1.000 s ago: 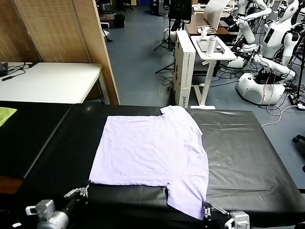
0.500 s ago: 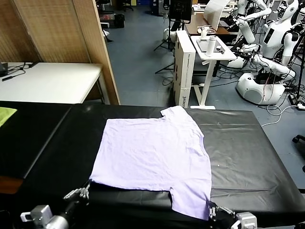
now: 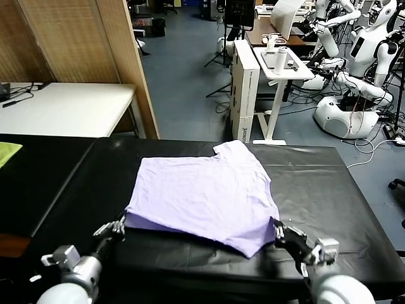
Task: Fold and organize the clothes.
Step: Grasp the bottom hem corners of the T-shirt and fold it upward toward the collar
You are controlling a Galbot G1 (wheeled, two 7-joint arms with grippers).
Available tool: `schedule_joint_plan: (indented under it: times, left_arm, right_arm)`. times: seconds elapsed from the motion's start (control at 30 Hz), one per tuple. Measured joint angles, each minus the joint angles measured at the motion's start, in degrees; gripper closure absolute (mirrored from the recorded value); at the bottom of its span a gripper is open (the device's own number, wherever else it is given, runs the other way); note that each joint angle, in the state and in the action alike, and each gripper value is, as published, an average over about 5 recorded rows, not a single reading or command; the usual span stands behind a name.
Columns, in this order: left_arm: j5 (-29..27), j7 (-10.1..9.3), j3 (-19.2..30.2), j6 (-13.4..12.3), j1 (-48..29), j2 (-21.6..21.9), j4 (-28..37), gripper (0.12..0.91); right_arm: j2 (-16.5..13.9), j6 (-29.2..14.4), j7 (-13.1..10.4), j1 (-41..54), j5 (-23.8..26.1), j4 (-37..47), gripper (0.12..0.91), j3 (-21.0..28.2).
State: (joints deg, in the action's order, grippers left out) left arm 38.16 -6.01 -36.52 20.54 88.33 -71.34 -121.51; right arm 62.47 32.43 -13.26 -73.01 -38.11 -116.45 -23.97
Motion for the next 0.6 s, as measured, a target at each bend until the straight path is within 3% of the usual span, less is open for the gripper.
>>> schedule_joint_plan:
  times: [0.6]
  left_arm:
    - [-1.25,0.23,1.75,-0.22,-8.21,1.61,8.46,0.883]
  right_arm:
    - [0.82,-0.18,-0.25,8.20,1.42,8.05,0.886,4.25]
